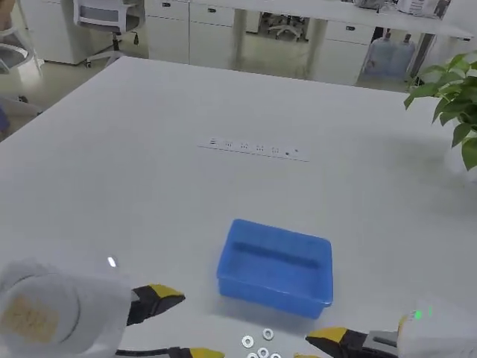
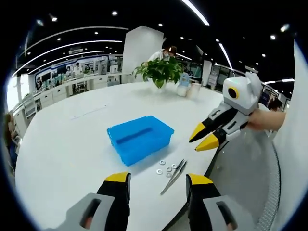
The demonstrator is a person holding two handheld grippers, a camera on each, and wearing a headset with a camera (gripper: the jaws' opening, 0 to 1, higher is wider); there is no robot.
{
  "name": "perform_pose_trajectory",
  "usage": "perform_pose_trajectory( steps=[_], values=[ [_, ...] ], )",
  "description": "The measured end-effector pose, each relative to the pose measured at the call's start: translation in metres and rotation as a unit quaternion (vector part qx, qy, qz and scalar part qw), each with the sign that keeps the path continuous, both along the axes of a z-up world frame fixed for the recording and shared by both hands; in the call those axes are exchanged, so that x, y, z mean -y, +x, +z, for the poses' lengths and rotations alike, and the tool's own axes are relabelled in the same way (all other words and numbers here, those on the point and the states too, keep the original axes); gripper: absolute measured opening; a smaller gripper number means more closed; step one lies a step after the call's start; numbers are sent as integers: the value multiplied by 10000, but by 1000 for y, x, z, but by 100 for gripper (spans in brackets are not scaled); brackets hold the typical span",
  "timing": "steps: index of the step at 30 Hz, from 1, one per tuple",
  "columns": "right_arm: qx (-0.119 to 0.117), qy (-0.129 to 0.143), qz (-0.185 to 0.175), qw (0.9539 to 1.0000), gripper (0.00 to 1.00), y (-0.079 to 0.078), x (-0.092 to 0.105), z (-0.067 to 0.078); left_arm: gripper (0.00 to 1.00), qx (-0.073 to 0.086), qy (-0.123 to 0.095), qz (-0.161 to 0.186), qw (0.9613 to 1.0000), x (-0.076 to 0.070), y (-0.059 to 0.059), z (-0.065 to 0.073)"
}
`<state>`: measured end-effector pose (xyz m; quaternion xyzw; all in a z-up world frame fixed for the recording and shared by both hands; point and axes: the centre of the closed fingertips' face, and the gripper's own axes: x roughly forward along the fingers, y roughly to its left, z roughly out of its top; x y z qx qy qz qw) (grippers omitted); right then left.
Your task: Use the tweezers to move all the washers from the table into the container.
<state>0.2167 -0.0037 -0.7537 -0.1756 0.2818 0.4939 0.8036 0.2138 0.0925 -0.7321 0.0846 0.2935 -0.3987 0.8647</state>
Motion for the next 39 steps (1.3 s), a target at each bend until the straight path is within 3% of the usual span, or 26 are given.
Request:
perform_pose_trajectory(
  steps=[4,7,14,15,17,21,23,26,28,29,30,35,39],
  values=[
    [-96,-44,59,9999,9,1,-2,-8,34,-48,494,-573,9971,7,-1,-16],
    [-169,-28,79,9998,8,0,-3,-12,27,-179,626,-860,9942,14,-3,-26],
    [-251,-34,135,9996,4,-1,-2,-19,5,-450,949,-1487,9833,24,-7,-50],
    [-258,-26,135,9996,3,-1,-1,-20,0,-506,1155,-1712,9771,23,-10,-56],
    [-276,-29,118,9995,2,0,0,-21,0,-525,1366,-1775,9732,22,-10,-65],
    [-302,-56,96,9995,2,0,2,-23,0,-505,1451,-1889,9699,26,-10,-72],
    [-317,-71,96,9994,2,-1,2,-25,0,-487,1604,-1938,9666,26,-8,-77],
    [-336,-86,79,9994,1,-1,3,-27,0,-487,1865,-2091,9587,25,-10,-85],
    [-353,-92,73,9993,1,-2,4,-28,0,-383,2173,-2243,9492,22,-10,-90],
    [-356,-96,68,9993,1,-2,4,-29,0,-8,2075,-2316,9504,30,0,-84],
    [-362,-105,63,9993,1,-2,5,-30,0,-259,2165,-2246,9497,23,-7,-85],
    [-363,-134,58,9992,2,0,6,-31,0,-179,2221,-2223,9492,24,-1,-83],
    [-363,-120,21,9993,2,2,8,-31,7,-146,2139,-2146,9529,22,3,-77]
  ],
)
